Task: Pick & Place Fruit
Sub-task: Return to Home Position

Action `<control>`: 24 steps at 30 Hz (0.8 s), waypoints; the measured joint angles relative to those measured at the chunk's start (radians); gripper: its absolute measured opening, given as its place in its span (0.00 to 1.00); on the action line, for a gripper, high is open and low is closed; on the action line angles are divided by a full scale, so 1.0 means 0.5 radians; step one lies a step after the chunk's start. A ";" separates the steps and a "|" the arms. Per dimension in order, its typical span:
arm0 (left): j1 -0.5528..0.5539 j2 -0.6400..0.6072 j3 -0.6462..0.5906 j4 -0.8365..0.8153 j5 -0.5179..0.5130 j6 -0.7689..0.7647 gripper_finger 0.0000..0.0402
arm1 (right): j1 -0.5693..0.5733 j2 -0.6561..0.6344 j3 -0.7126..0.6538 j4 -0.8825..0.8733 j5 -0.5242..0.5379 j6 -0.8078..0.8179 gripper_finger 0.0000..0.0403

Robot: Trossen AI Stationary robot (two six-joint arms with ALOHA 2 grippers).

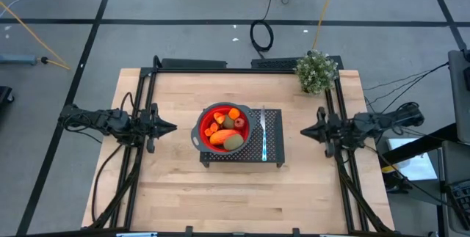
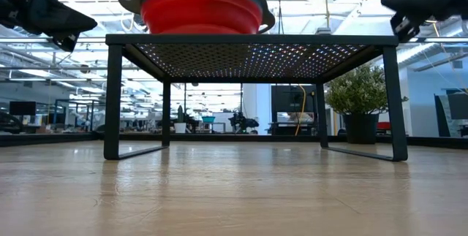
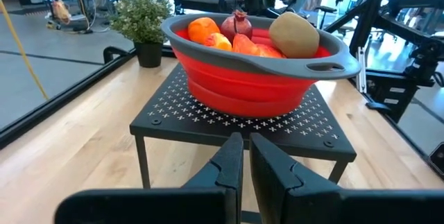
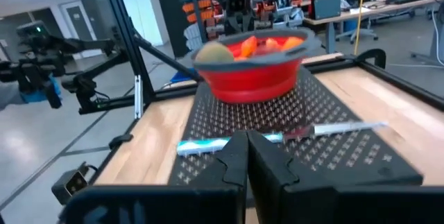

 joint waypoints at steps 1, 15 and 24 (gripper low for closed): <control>0.000 0.000 0.000 0.001 -0.001 0.013 0.06 | 0.000 -0.010 -0.040 0.025 0.000 -0.002 0.00; 0.000 0.000 0.000 0.002 -0.157 0.096 0.06 | 0.000 -0.273 -0.110 -0.061 0.005 -0.178 0.00; 0.000 0.000 0.000 0.100 -0.211 0.274 0.06 | 0.000 -0.273 -0.158 -0.060 0.006 -0.070 0.00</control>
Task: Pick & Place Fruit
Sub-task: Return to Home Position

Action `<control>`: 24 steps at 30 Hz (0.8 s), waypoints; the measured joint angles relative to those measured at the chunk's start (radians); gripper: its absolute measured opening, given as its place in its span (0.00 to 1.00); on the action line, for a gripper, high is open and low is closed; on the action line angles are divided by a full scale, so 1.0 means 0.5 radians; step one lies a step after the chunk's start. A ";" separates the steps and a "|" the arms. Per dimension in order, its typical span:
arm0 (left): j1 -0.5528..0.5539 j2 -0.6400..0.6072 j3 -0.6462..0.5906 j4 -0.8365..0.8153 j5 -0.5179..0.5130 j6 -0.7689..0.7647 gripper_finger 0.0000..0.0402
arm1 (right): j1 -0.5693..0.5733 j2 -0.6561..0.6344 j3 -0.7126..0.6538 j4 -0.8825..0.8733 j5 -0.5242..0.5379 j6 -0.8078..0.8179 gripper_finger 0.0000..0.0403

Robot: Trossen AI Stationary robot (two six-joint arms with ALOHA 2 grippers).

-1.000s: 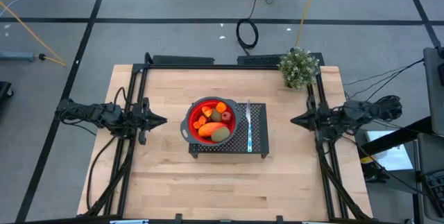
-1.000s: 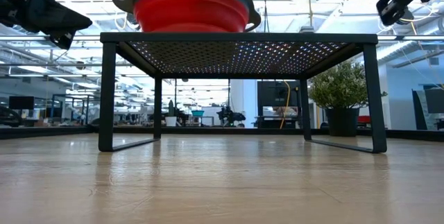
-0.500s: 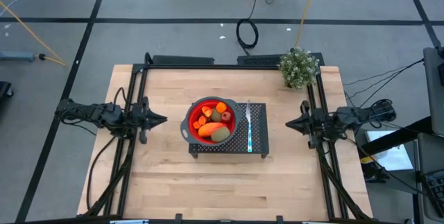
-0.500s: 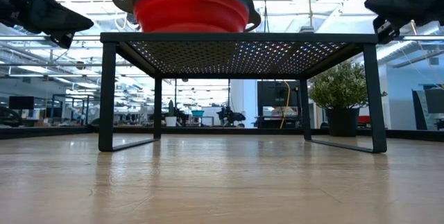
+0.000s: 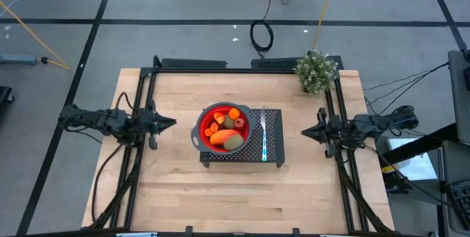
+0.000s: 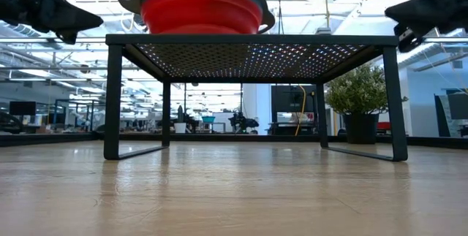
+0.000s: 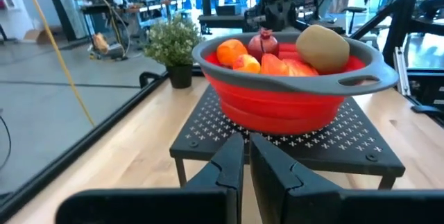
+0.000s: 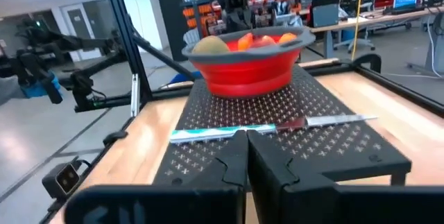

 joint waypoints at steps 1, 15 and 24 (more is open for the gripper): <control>0.001 0.000 0.000 0.008 0.000 0.020 0.06 | -0.001 0.000 -0.028 0.029 0.002 0.000 0.00; 0.137 0.002 -0.120 0.249 0.009 0.002 0.06 | -0.005 0.000 -0.260 0.256 0.037 -0.088 0.00; 0.236 0.002 -0.396 0.538 0.060 0.067 0.06 | -0.005 0.000 -0.263 0.273 0.107 -0.064 0.00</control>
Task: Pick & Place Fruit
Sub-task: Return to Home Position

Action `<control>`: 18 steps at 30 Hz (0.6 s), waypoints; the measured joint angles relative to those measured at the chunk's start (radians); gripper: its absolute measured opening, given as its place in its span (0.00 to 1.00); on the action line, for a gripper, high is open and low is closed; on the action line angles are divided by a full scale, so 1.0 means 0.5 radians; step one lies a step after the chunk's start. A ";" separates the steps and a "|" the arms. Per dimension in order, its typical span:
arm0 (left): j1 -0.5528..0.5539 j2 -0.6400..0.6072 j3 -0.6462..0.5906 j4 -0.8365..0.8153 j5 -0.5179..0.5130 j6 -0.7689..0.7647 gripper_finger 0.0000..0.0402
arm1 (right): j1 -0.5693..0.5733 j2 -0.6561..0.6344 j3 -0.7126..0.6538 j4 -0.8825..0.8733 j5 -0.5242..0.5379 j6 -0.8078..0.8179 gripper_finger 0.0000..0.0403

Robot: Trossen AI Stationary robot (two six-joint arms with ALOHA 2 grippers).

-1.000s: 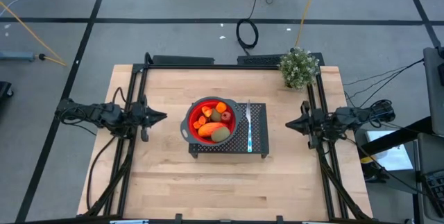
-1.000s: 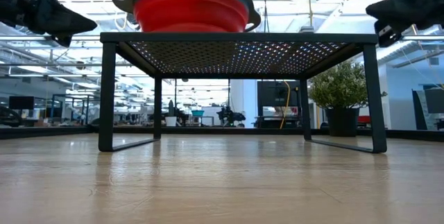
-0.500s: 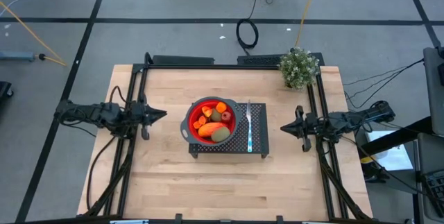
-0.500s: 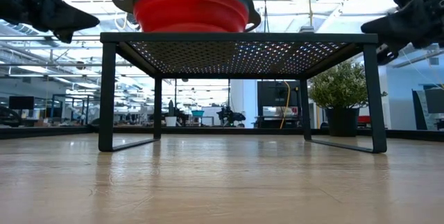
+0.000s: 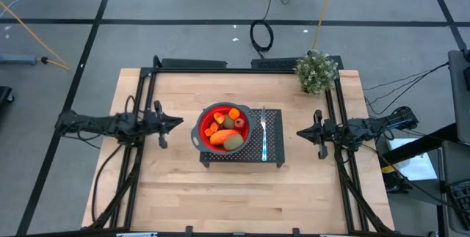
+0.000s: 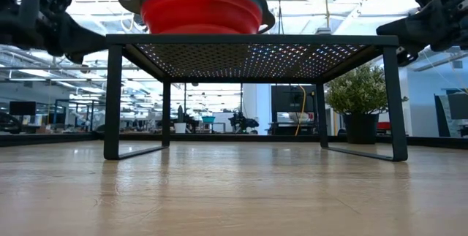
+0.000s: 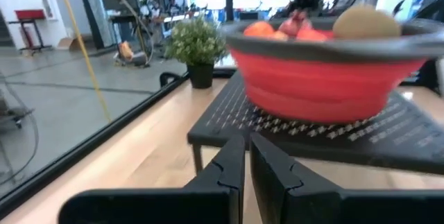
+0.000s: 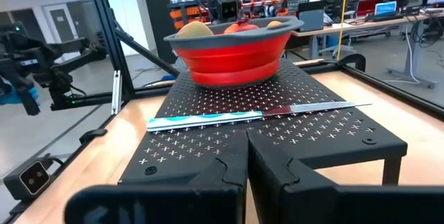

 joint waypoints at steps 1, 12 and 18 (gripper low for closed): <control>0.012 0.000 -0.001 -0.022 -0.001 -0.001 0.06 | 0.000 0.000 0.000 0.000 -0.001 0.005 0.00; 0.087 0.001 -0.001 -0.114 0.300 -0.103 0.06 | 0.000 0.001 0.000 -0.012 -0.008 -0.004 0.00; 0.087 0.001 -0.001 -0.128 0.472 -0.093 0.06 | 0.000 0.000 0.000 -0.024 -0.006 -0.041 0.00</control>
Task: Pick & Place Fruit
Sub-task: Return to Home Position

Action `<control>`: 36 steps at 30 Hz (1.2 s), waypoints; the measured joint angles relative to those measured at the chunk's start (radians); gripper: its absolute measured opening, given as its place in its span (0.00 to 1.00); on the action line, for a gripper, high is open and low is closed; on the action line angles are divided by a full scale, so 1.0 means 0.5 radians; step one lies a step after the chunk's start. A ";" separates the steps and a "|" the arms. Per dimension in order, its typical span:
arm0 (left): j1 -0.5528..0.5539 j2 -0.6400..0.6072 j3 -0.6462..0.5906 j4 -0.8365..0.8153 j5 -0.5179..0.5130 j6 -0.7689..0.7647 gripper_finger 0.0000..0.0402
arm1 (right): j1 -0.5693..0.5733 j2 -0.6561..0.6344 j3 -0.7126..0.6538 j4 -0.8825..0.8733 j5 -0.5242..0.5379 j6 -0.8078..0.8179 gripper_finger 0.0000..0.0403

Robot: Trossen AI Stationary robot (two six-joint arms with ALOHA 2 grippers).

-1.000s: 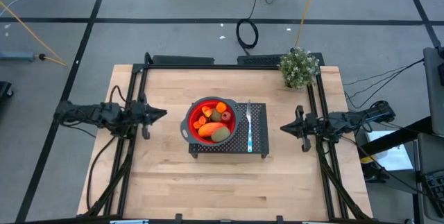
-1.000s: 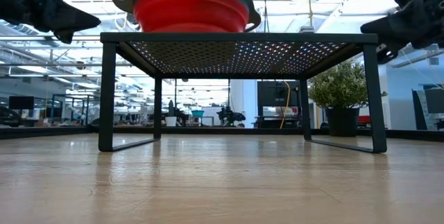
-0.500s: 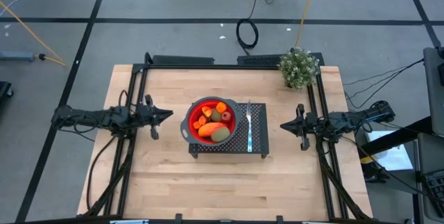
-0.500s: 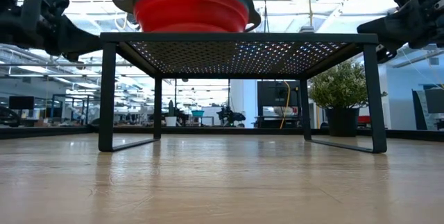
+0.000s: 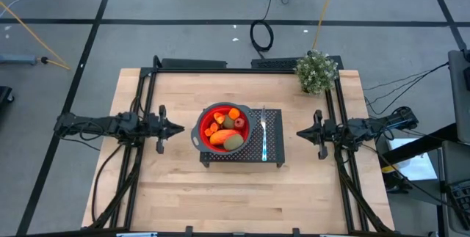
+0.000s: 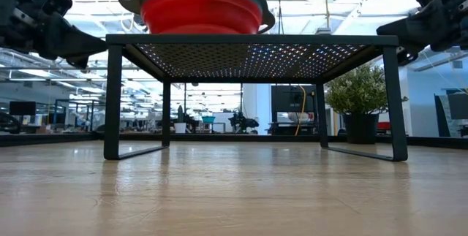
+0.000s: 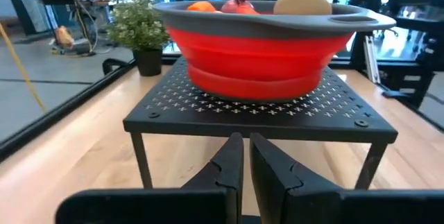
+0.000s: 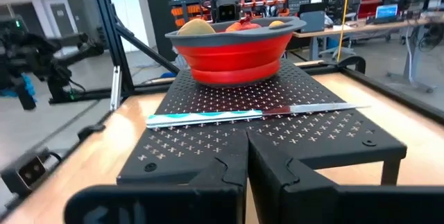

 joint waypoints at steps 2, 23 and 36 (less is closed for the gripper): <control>0.000 0.000 0.000 0.000 -0.002 0.041 0.06 | 0.000 0.001 0.000 -0.013 0.001 -0.087 0.00; 0.000 0.000 -0.001 0.017 -0.039 0.034 0.06 | 0.000 0.001 0.000 -0.022 0.058 -0.258 0.00; -0.001 0.000 -0.002 0.022 -0.039 0.035 0.06 | 0.000 0.001 -0.002 -0.022 0.056 -0.263 0.00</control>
